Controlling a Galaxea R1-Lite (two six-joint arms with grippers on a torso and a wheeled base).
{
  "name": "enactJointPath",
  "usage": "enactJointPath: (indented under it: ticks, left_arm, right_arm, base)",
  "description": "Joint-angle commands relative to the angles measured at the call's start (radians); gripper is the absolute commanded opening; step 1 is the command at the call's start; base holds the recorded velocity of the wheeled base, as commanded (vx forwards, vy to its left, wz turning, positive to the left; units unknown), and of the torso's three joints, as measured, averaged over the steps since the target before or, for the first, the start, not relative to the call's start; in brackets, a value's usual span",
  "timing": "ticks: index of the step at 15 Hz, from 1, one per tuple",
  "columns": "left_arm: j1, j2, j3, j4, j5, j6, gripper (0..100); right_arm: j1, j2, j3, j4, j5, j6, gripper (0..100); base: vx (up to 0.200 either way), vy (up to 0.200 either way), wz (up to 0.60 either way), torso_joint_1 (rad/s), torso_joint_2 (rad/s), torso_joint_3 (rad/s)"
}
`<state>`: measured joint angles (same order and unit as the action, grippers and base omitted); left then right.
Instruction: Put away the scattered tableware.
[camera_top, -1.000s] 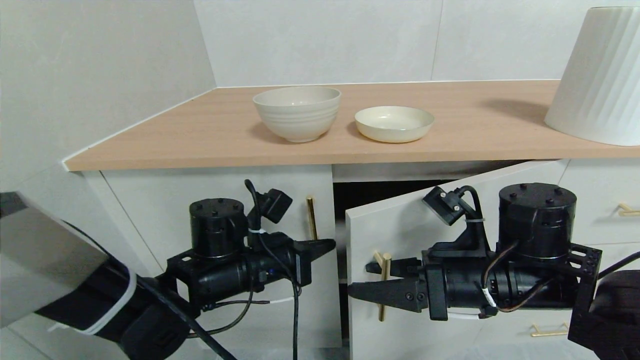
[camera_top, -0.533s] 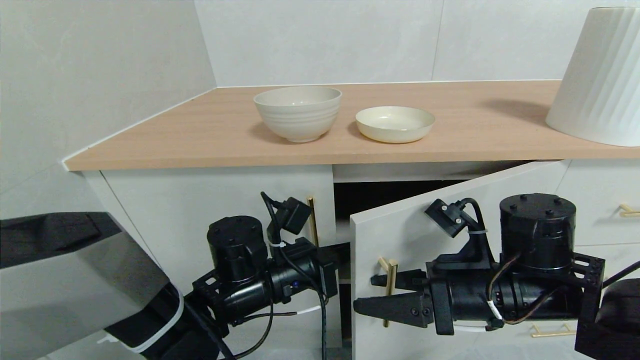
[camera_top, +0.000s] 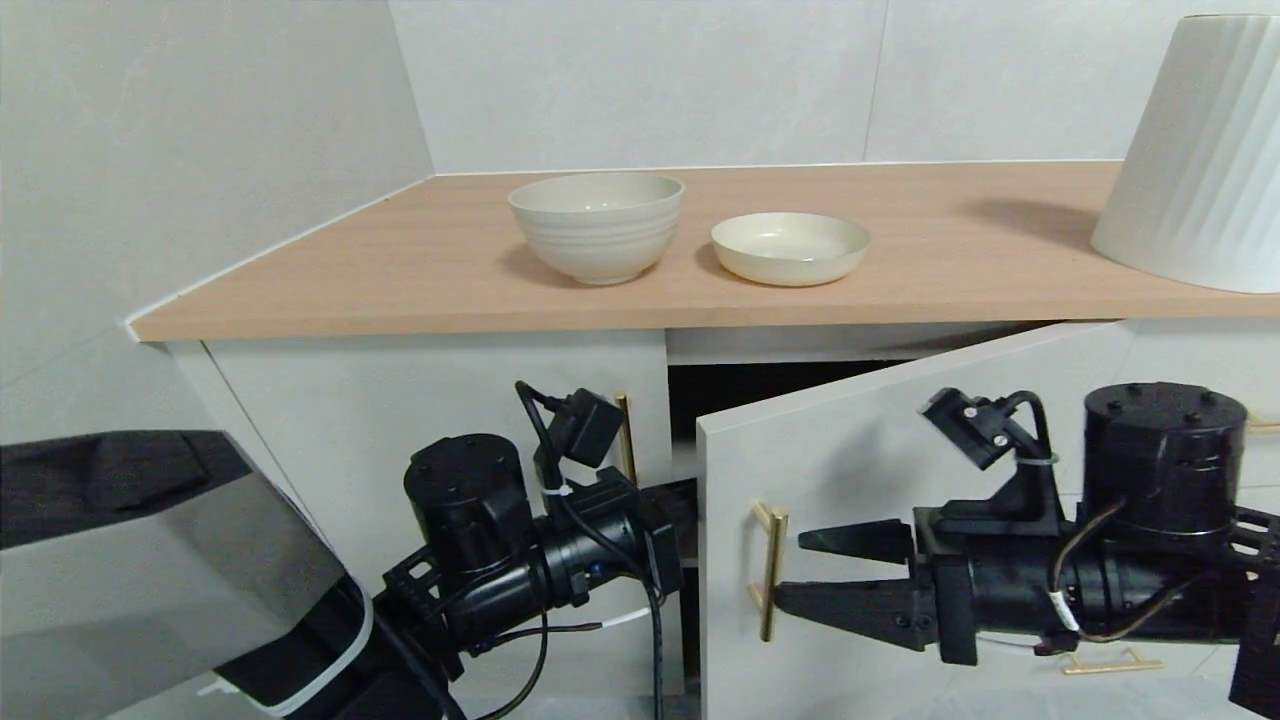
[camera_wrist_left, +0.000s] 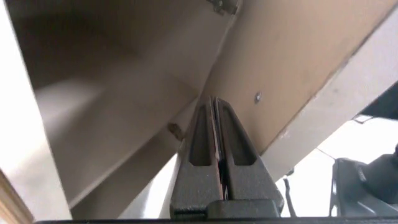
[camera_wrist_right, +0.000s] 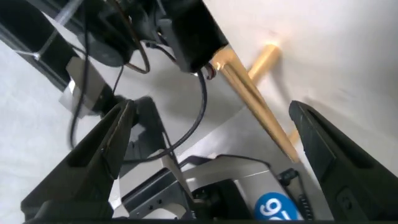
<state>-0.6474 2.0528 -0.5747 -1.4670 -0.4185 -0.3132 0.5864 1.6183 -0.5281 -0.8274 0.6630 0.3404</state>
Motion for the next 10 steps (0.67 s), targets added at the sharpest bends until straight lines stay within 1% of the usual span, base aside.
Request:
enactJointPath:
  ticks: [1, 2, 3, 4, 5, 6, 7, 9, 10]
  left_arm:
    - [0.003, -0.008, -0.021, 0.002, -0.002, 0.0, 0]
    - [0.006, -0.008, -0.045, 0.013, -0.002, 0.0, 0]
    - [0.006, -0.011, -0.062, 0.037, 0.0, 0.002, 0]
    - [0.006, -0.02, -0.077, 0.06, -0.002, 0.002, 0]
    - [0.005, -0.033, -0.083, 0.094, -0.002, 0.003, 0]
    - [0.005, -0.043, -0.096, 0.123, -0.002, 0.003, 0]
    - [0.003, -0.051, -0.109, 0.148, 0.0, 0.003, 0]
    - [0.002, -0.052, -0.132, 0.186, -0.002, 0.003, 0]
    - [0.0, -0.046, -0.14, 0.198, -0.002, 0.003, 0]
  right_arm:
    - [-0.049, -0.104, 0.071, 0.011, -0.02, -0.003, 100]
    - [-0.042, -0.12, 0.106, 0.011, -0.075, -0.024, 100]
    - [-0.013, -0.123, 0.134, 0.011, -0.172, -0.081, 100]
    - [0.035, -0.127, 0.149, 0.021, -0.321, -0.11, 100]
    - [0.101, -0.15, 0.149, 0.068, -0.468, -0.11, 100]
    - [0.145, -0.187, 0.145, 0.129, -0.542, -0.109, 100]
    - [0.168, -0.239, 0.143, 0.197, -0.551, -0.109, 100]
    - [0.176, -0.336, 0.128, 0.329, -0.549, -0.109, 100]
    - [0.176, -0.365, 0.128, 0.363, -0.548, -0.107, 100]
  base:
    - [0.0, 0.0, 0.0, 0.0, 0.0, 0.0]
    - [0.0, 0.0, 0.0, 0.0, 0.0, 0.0]
    - [0.0, 0.0, 0.0, 0.0, 0.0, 0.0]
    - [0.0, 0.0, 0.0, 0.0, 0.0, 0.0]
    - [0.0, 0.0, 0.0, 0.0, 0.0, 0.0]
    - [0.0, 0.0, 0.0, 0.0, 0.0, 0.0]
    - [0.0, 0.0, 0.0, 0.0, 0.0, 0.0]
    - [0.0, 0.0, 0.0, 0.0, 0.0, 0.0]
    - [0.0, 0.0, 0.0, 0.0, 0.0, 0.0]
